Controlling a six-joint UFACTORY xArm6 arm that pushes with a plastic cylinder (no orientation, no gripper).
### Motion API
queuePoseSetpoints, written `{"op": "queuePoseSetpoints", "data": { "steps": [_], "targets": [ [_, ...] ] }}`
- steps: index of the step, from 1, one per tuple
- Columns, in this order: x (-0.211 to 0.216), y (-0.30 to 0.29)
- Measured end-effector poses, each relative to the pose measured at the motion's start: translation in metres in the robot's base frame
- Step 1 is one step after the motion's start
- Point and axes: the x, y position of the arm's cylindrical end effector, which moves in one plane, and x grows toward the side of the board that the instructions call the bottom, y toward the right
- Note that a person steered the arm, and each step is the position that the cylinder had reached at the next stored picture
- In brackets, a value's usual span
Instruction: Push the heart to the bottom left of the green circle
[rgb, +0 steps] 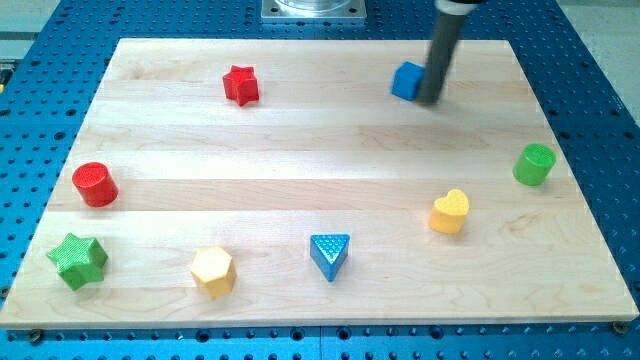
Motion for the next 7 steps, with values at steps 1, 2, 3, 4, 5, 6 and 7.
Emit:
{"op": "queuePoseSetpoints", "data": {
  "steps": [1, 2, 3, 4, 5, 6, 7],
  "targets": [
    [0.008, -0.010],
    [0.007, 0.088],
    [0.002, 0.124],
    [0.002, 0.140],
    [0.002, 0.148],
    [-0.003, 0.147],
    [-0.009, 0.135]
  ]
}}
